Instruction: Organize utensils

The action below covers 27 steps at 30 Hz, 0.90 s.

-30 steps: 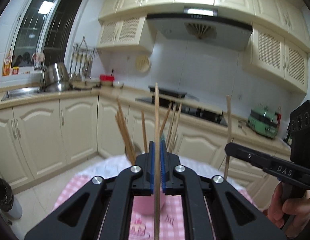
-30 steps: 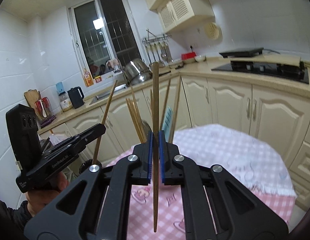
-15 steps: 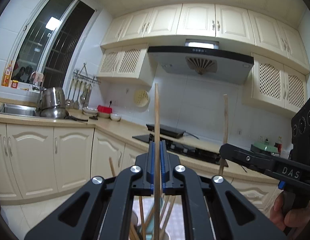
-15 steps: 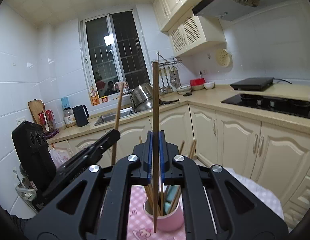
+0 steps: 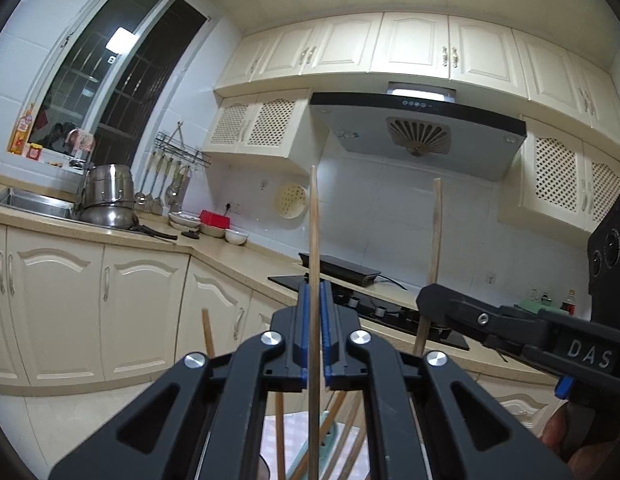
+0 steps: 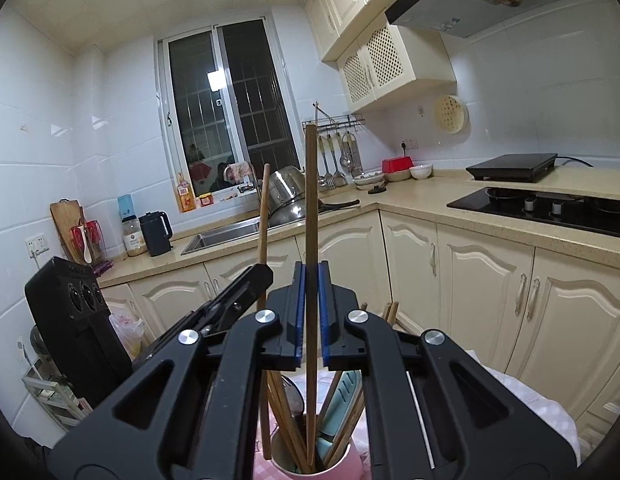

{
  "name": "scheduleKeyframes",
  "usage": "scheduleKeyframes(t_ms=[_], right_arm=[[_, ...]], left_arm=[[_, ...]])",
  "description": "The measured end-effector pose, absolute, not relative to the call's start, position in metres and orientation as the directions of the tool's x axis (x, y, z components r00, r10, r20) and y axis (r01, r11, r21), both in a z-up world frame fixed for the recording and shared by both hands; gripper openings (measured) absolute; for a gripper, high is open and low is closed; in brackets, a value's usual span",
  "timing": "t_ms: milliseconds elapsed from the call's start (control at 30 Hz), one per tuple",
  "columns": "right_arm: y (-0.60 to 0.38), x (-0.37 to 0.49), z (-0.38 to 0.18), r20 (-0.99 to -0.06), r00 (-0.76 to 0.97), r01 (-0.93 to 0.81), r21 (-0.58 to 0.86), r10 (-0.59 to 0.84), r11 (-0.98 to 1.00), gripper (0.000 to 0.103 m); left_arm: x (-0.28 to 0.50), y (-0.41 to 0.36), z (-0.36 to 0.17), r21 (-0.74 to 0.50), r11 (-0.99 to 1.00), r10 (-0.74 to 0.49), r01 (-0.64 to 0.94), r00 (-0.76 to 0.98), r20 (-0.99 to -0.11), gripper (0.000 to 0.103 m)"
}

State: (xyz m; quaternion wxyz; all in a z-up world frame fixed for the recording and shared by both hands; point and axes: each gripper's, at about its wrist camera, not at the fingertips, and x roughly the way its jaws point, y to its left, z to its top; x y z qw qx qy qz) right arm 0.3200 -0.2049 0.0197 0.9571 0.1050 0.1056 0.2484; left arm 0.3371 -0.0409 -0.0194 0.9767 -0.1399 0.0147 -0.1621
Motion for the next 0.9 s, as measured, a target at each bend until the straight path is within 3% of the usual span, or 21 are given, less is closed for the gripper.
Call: scheduleKeyframes(t_ms=[467,500,533,567,600,633,667,733,833,900], right_arm=[[-0.197,0.330,-0.008,-0.238,0.839,-0.428,0.265,0.489,0.864,0.007],[-0.197,0.329,-0.008,-0.244,0.840,-0.422,0.265,0.484,0.867,0.007],[-0.197,0.328,-0.008,-0.251,0.843,-0.414,0.262,0.475,0.872,0.008],[-0.197,0.327,-0.008,-0.253,0.846,-0.407,0.261,0.469,0.875,0.010],[-0.199,0.325,-0.007,-0.251,0.850,-0.401,0.264,0.464,0.877,0.013],[-0.202,0.322,-0.005,-0.244,0.856,-0.391,0.271,0.455,0.880,0.027],[-0.205,0.318,-0.004,-0.233,0.863,-0.382,0.278,0.448,0.881,0.057],[-0.213,0.306,0.001,-0.187,0.887,-0.362,0.289,0.423,0.886,0.089],[-0.218,0.297,0.005,-0.180,0.898,-0.342,0.290,0.402,0.894,0.094],[-0.222,0.291,0.007,-0.186,0.903,-0.324,0.298,0.388,0.898,0.097]], left_arm=[[0.344,-0.037,-0.055,-0.283,0.913,-0.308,0.293,0.951,-0.008,0.006],[0.342,-0.037,-0.056,-0.276,0.914,-0.310,0.296,0.951,-0.010,0.017],[0.340,-0.038,-0.055,-0.268,0.917,-0.311,0.296,0.950,-0.016,0.045],[0.337,-0.036,-0.054,-0.269,0.917,-0.309,0.295,0.951,-0.011,0.056],[0.332,-0.033,-0.052,-0.277,0.917,-0.298,0.286,0.955,-0.001,0.061],[0.329,-0.030,-0.049,-0.280,0.917,-0.297,0.285,0.955,0.001,0.063],[0.325,-0.025,-0.045,-0.283,0.919,-0.288,0.276,0.958,-0.002,0.065],[0.316,-0.015,-0.039,-0.293,0.917,-0.280,0.269,0.960,0.005,0.088],[0.299,-0.006,-0.028,-0.272,0.929,-0.258,0.249,0.966,0.004,0.098],[0.287,-0.003,-0.020,-0.245,0.940,-0.245,0.236,0.969,-0.008,0.098]])
